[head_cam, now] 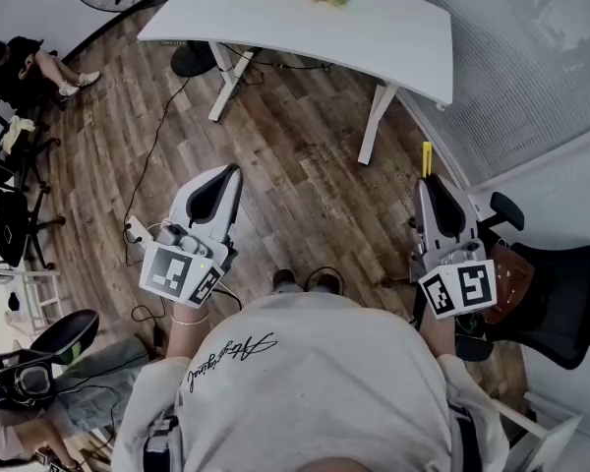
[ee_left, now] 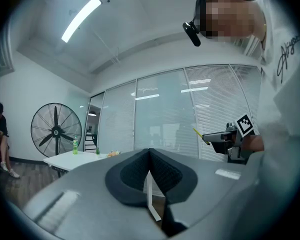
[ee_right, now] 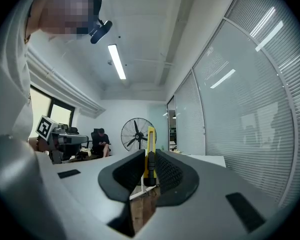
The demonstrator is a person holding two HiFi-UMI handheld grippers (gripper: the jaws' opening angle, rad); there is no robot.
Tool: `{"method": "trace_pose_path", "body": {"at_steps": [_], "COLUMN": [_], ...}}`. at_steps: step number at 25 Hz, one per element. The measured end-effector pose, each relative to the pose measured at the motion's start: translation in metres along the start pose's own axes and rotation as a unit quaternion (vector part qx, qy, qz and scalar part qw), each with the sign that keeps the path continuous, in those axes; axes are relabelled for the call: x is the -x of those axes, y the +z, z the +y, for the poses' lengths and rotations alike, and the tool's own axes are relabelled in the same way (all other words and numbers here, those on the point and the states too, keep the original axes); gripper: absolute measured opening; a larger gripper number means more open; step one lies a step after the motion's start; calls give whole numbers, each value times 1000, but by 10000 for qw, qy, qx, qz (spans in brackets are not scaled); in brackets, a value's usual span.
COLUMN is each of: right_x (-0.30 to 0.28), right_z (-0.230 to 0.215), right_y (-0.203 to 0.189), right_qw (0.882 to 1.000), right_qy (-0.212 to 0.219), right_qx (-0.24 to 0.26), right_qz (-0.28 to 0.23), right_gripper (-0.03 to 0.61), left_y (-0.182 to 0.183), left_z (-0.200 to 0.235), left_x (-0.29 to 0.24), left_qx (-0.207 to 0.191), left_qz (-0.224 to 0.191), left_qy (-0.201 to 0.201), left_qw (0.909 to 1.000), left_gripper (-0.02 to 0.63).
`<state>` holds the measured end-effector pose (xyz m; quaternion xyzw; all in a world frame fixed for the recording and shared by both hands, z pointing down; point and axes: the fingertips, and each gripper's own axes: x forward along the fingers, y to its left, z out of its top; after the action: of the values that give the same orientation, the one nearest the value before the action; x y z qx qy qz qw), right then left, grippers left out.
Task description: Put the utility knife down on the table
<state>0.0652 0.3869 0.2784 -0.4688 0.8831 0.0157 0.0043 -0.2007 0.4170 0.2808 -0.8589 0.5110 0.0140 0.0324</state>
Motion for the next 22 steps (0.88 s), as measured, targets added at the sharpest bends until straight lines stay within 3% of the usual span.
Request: {"method": "trace_pose_path", "body": {"at_steps": [22], "right_x": [-11], "right_z": [73], "right_y": [-13], "right_qw": [9990], "right_qy": [-212], "right_qx": [-391], "right_qz": [-76], "right_gripper": [64], "left_y": [-13], "left_z": [43], "left_x": [39], "left_qx": [57], "left_qz": [35], "left_qy": [-457], "left_qw": [9989], "left_gripper": [-3]}}
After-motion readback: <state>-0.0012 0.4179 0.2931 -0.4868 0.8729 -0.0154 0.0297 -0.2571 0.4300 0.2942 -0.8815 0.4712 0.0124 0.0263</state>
